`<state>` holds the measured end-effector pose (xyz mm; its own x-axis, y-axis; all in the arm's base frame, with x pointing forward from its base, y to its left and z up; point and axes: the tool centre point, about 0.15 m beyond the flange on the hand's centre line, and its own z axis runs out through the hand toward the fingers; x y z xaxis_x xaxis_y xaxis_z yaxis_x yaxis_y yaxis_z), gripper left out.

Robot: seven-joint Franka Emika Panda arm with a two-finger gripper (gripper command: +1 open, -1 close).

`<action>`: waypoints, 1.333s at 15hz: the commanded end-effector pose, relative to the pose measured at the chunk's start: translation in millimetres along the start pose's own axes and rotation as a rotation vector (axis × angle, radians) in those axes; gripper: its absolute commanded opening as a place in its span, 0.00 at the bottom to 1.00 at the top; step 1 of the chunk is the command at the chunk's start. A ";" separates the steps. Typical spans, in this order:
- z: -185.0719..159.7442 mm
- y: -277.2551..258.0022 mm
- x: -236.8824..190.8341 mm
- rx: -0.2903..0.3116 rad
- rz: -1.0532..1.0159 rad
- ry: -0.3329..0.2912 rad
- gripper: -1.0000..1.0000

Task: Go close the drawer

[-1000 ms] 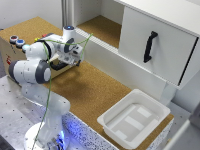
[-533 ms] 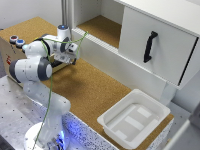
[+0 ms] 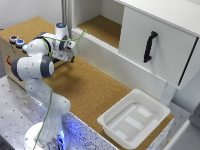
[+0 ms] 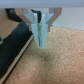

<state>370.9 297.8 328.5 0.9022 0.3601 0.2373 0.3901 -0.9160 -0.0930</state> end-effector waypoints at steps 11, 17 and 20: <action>-76.9 31.7 4.1 -0.111 0.090 -0.003 1.00; -76.9 31.7 4.1 -0.111 0.090 -0.003 1.00; -76.9 31.7 4.1 -0.111 0.090 -0.003 1.00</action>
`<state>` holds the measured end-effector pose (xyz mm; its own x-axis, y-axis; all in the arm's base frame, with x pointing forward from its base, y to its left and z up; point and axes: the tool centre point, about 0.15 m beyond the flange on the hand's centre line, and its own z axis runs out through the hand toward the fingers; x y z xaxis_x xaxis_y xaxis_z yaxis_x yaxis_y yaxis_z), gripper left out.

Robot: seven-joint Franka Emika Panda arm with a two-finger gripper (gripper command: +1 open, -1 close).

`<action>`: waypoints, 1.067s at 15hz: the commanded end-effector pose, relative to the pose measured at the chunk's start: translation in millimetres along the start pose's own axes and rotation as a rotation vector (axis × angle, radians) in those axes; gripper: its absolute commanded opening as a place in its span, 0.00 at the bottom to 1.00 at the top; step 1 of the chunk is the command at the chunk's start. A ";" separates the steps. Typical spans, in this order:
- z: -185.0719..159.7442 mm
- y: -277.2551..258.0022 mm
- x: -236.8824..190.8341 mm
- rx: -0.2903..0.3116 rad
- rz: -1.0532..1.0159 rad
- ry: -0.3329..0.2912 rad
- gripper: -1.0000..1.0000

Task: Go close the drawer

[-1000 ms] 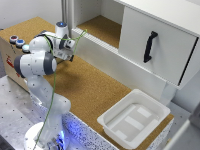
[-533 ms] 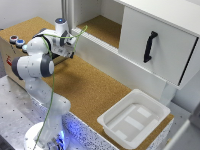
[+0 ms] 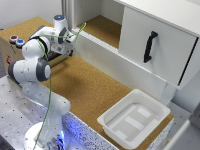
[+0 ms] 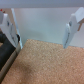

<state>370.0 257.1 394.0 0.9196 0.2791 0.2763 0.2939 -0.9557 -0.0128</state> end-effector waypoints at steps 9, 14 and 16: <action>-41.7 -37.2 60.0 0.072 -0.197 0.070 1.00; -89.2 -95.5 72.1 0.130 -0.543 0.001 1.00; -95.5 -118.5 68.7 0.152 -0.706 -0.032 1.00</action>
<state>379.3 334.8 467.4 0.6655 0.6270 0.4049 0.6749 -0.7372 0.0323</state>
